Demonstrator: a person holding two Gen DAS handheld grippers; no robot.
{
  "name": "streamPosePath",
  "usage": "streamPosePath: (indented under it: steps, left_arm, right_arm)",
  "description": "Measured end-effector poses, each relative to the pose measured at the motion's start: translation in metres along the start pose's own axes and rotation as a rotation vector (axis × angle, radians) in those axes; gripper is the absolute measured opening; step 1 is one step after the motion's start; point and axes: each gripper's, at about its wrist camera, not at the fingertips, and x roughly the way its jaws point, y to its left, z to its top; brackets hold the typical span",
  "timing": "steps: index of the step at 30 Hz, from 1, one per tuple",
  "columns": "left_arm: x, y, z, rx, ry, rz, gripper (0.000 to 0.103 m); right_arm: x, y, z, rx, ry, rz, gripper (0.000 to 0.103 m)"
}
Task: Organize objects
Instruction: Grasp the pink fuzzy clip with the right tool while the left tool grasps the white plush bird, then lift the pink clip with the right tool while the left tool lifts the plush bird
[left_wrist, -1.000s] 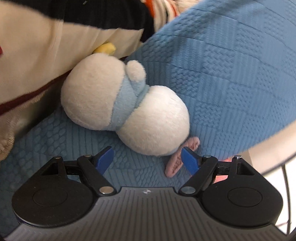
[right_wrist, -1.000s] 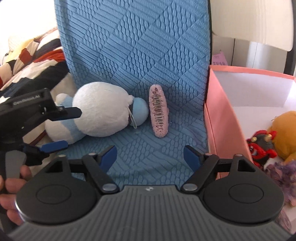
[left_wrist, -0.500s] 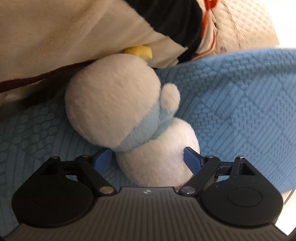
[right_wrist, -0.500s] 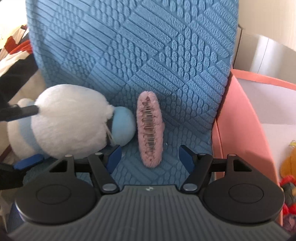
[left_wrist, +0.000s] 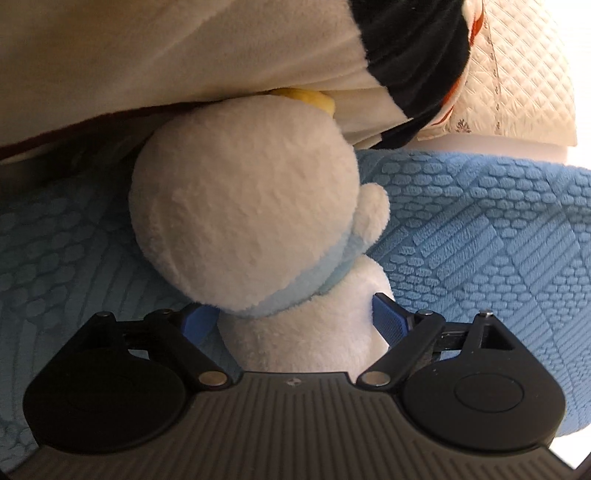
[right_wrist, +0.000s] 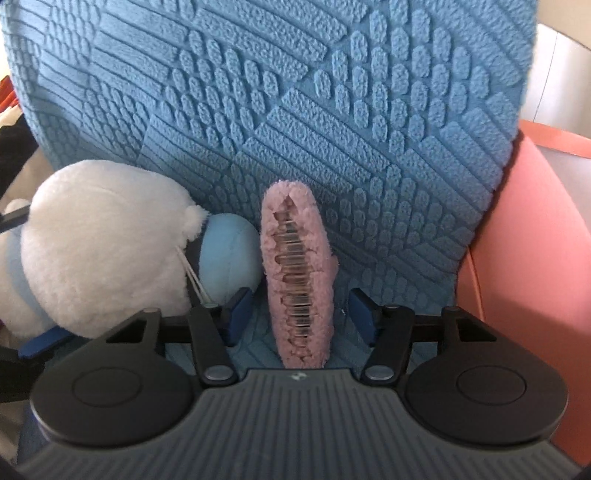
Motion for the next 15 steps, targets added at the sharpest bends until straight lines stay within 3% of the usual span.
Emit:
streamPosePath:
  steps: [1, 5, 15]
  left_arm:
    - [0.003, -0.001, 0.001, -0.004, 0.002, -0.002, 0.092]
    - [0.013, -0.006, 0.001, -0.023, 0.008, -0.014, 0.092]
    - [0.019, -0.025, -0.004, 0.018, 0.026, -0.005, 0.087]
  right_arm:
    - [0.002, 0.000, 0.001, 0.003, 0.006, 0.006, 0.049]
    - [0.009, 0.000, 0.003, 0.023, 0.021, 0.013, 0.039]
    - [-0.006, -0.005, 0.010, 0.020, 0.008, 0.002, 0.037]
